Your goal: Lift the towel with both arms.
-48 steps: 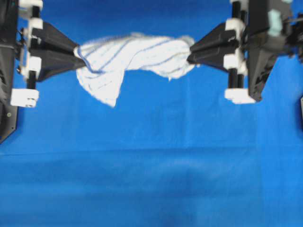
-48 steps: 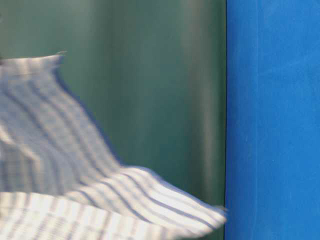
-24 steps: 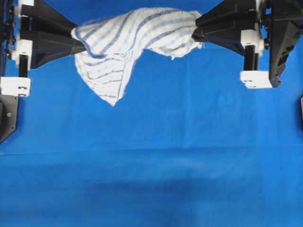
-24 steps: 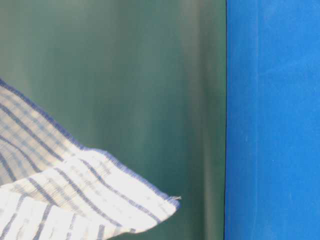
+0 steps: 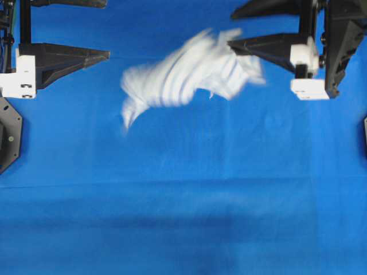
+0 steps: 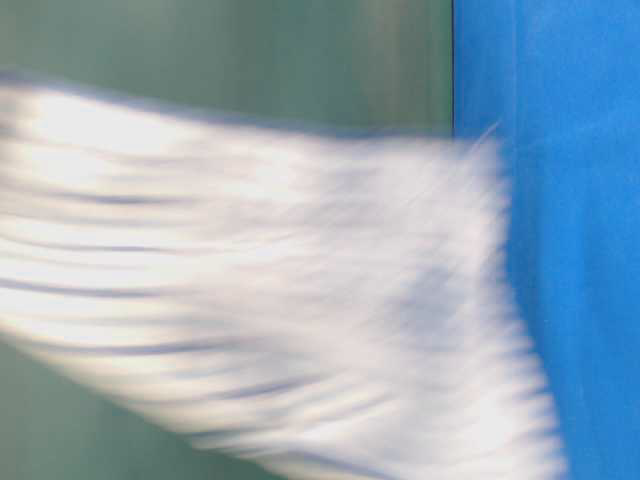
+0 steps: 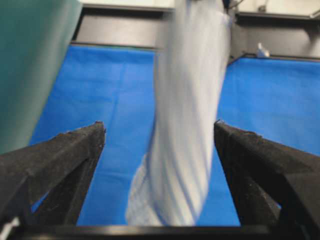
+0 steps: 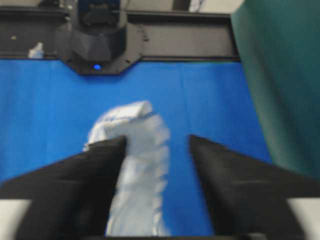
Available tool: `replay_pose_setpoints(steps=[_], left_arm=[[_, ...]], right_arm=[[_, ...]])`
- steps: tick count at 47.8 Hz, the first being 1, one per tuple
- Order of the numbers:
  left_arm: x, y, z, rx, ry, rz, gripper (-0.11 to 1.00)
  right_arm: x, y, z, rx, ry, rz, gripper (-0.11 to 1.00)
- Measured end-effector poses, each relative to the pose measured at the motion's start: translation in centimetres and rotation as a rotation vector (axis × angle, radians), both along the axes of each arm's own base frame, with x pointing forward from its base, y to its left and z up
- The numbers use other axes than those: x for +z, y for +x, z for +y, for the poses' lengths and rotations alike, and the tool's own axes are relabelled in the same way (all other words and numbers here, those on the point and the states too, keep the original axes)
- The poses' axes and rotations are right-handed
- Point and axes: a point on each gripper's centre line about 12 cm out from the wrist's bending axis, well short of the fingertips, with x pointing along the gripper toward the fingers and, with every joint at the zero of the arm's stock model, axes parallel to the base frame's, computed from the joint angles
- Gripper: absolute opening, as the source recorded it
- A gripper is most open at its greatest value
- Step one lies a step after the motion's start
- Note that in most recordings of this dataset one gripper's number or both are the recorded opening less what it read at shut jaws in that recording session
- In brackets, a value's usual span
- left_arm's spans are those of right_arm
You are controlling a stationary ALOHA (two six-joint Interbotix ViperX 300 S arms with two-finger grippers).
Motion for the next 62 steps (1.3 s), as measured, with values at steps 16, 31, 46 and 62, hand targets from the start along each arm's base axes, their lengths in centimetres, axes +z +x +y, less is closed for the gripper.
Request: replay_pose_setpoints(steps=[16, 31, 46, 62], left_arm=[[-2.3, 0.4, 0.1, 0.001, -0.012, 0.048, 0.91], [-9.9, 2.7, -0.6, -0.027, -0.026, 0.135, 0.91], [-18.2, 4.2, -0.5, -0.024, -0.044, 0.245, 0.91], [-27.7, 5.6, -0.4, -0.018, -0.064, 0.424, 0.91]], right_arm=[[-1.9, 0.0, -0.3, -0.025, 0.013, 0.058, 0.67], [-9.3, 0.2, -0.1, -0.035, 0.074, 0.168, 0.67], [-18.1, 0.4, -0.1, -0.045, 0.136, 0.279, 0.67], [-27.2, 1.0, -0.8, -0.063, 0.169, 0.443, 0.67]])
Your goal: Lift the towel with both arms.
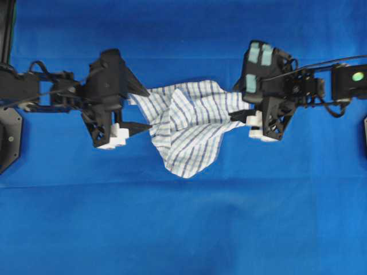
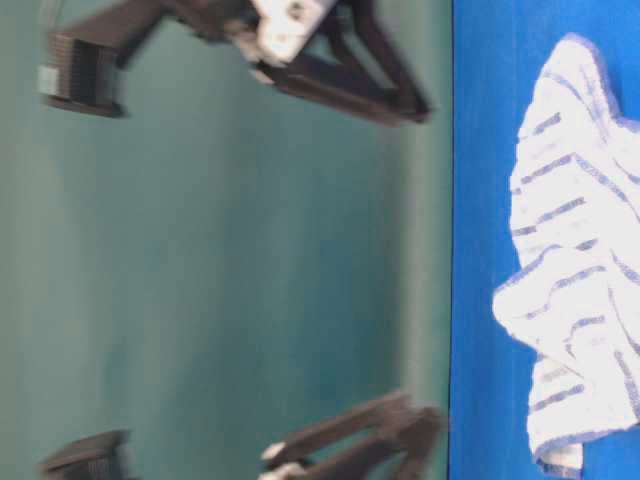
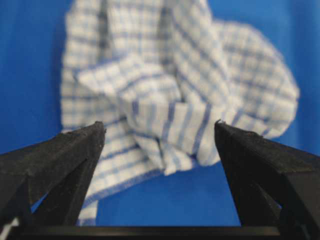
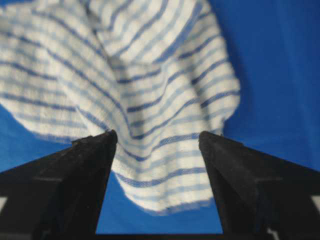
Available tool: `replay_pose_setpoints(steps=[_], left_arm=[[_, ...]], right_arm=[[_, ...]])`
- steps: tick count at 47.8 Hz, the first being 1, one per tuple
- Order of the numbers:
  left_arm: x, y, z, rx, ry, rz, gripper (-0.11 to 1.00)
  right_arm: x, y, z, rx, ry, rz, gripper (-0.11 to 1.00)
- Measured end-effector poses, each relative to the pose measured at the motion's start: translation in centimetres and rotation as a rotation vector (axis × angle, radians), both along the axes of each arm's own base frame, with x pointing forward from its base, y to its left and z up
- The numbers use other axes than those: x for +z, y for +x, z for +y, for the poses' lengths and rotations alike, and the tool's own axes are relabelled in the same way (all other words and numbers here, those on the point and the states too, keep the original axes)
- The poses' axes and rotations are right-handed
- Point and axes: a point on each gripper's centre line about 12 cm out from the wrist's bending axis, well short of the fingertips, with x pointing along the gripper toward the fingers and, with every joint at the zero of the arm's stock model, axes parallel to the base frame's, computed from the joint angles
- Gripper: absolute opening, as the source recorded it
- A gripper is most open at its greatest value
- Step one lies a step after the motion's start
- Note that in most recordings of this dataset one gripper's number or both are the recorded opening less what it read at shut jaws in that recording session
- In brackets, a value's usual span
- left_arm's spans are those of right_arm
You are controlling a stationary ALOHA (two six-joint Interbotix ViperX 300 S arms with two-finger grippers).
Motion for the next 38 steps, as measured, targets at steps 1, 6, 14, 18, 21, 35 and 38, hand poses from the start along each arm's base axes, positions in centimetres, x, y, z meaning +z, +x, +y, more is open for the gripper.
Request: replay_pose_setpoints(steps=[1, 6, 14, 18, 21, 35, 38], left_arm=[[-0.6, 0.1, 0.0, 0.001, -0.002, 0.009, 0.91], [-3.1, 0.6, 0.1, 0.003, -0.005, 0.04, 0.91], [-6.0, 1.3, 0.0, 0.002, -0.008, 0.073, 0.91], [-6.9, 1.6, -0.4, -0.009, -0.008, 0.079, 0.91], [-7.5, 1.8, -0.7, -0.019, -0.008, 0.087, 0.91], [-9.3, 2.1, -1.0, -0.021, -0.019, 0.126, 0.82], [-9.3, 2.1, -1.0, -0.014, -0.027, 0.126, 0.71]], right_arm=[[-0.7, 0.0, 0.0, 0.001, 0.005, 0.009, 0.67], [-3.2, 0.1, 0.2, 0.003, 0.023, 0.044, 0.67], [-6.0, 0.5, 0.3, 0.003, 0.045, 0.075, 0.67], [-7.3, 0.7, 0.4, 0.006, 0.052, 0.09, 0.67], [-8.2, 0.8, 0.4, 0.007, 0.054, 0.101, 0.67], [-9.3, 0.9, 0.4, 0.008, 0.061, 0.114, 0.66], [-9.3, 0.9, 0.4, 0.008, 0.061, 0.114, 0.61]])
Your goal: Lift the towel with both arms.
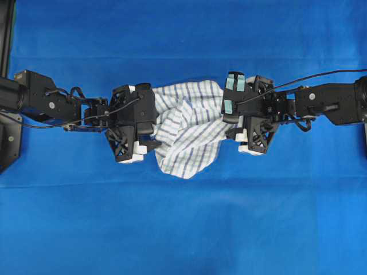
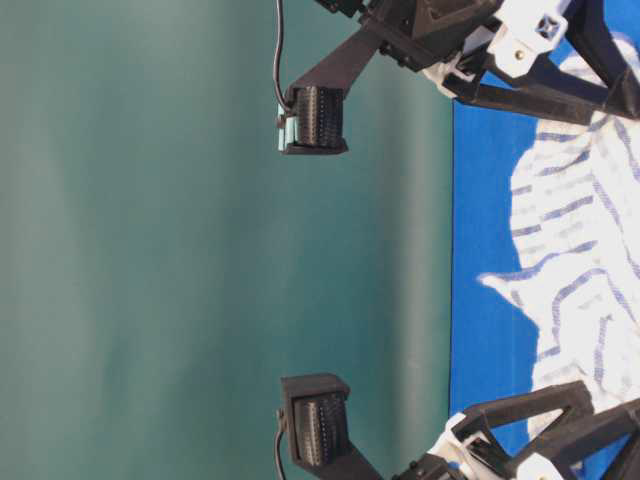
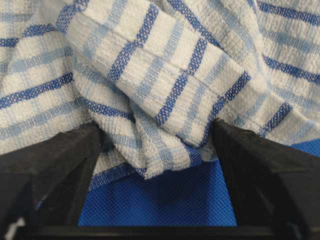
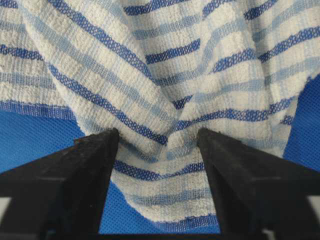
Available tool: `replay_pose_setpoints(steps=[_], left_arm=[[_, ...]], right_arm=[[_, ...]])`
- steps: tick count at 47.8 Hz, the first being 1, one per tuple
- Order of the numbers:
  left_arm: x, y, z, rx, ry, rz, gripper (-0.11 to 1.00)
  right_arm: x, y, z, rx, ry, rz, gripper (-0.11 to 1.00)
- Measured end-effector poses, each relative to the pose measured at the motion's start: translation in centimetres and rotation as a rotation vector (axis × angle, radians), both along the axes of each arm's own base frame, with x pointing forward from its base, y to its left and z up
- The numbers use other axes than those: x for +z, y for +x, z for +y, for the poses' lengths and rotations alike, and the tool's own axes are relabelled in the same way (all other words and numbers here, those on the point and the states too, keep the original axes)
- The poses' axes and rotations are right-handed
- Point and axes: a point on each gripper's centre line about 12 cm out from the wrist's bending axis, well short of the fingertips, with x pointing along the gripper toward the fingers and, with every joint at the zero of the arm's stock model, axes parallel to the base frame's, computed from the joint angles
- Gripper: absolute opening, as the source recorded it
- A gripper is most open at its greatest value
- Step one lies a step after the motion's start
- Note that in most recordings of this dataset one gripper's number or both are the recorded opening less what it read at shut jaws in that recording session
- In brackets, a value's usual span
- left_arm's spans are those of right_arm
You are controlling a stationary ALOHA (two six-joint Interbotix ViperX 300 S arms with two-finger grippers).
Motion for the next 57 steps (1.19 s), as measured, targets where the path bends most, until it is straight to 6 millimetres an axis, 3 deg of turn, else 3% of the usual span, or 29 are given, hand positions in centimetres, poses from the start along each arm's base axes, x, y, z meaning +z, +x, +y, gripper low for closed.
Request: replay_pose_setpoints(steps=[9, 12, 24, 30, 57], left_arm=[[-0.2, -0.1, 0.0, 0.009, -0.012, 0.024, 0.19], [-0.3, -0.2, 0.0, 0.008, -0.012, 0.035, 0.08], [-0.3, -0.6, 0.1, 0.011, -0.016, 0.076, 0.08], [1.3, -0.8, 0.4, 0.015, -0.013, 0.073, 0.08], [15.6, -3.1, 1.2, 0.034, 0.002, -0.117, 0.08]], right_arm=[[0.0, 0.0, 0.0, 0.0, 0.0, 0.0, 0.11], [0.0, 0.0, 0.0, 0.0, 0.0, 0.0, 0.05], [0.4, 0.3, 0.0, -0.001, -0.002, -0.009, 0.05], [2.4, 0.6, -0.1, -0.003, -0.009, -0.053, 0.05], [16.6, 0.4, -0.7, -0.032, -0.071, -0.235, 0.05]])
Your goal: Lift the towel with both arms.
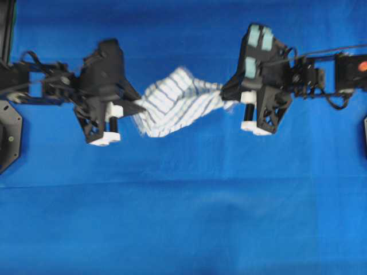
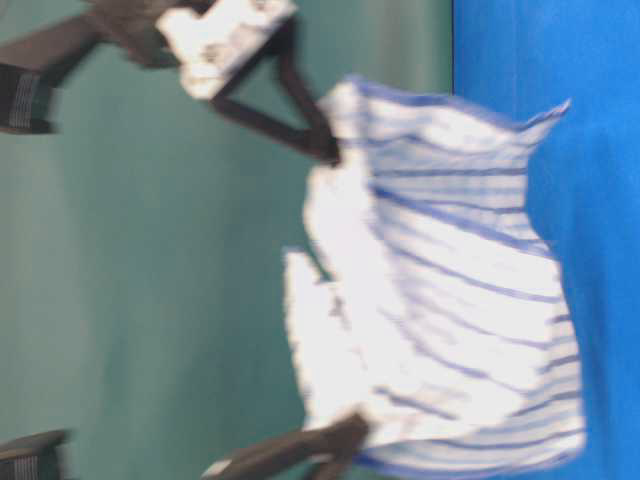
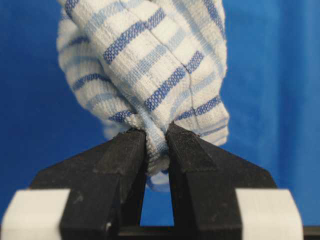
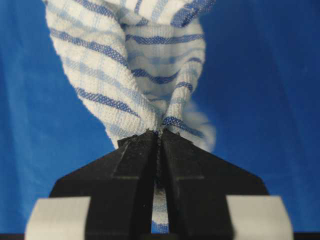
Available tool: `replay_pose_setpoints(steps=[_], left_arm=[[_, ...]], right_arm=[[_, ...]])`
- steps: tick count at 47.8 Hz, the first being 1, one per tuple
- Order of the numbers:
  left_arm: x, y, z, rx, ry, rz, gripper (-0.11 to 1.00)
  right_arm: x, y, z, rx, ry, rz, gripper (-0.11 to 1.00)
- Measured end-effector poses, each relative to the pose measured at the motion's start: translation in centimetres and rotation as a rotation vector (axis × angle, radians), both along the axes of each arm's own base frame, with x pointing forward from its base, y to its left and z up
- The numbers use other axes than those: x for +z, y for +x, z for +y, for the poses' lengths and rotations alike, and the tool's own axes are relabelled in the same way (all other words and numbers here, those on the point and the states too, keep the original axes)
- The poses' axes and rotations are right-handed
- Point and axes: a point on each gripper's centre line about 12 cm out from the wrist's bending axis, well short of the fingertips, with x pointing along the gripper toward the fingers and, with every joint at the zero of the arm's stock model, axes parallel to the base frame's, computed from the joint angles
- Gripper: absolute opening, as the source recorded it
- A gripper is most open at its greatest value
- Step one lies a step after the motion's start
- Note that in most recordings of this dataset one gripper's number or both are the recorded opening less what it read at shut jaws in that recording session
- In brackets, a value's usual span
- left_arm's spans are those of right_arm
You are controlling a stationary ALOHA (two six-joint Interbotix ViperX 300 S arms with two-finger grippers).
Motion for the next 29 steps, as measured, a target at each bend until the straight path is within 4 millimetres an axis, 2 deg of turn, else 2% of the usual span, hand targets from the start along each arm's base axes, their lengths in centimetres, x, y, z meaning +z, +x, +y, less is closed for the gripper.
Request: replay_pose_setpoints(steps=[11, 19, 29], left_arm=[[7.7, -1.4, -0.1, -0.013, 0.029, -0.107, 0.08], [12.2, -2.1, 0.0, -0.021, 0.054, -0.144, 0.08], [17.5, -2.7, 0.2, -0.033, 0.096, -0.18, 0.08]], right_arm=[[7.1, -0.5, -0.4, -0.015, -0.05, -0.083, 0.05], [12.2, -1.0, -0.6, -0.014, -0.099, -0.149, 0.05], [17.1, -1.7, -0.7, -0.01, -0.139, -0.217, 0.05]])
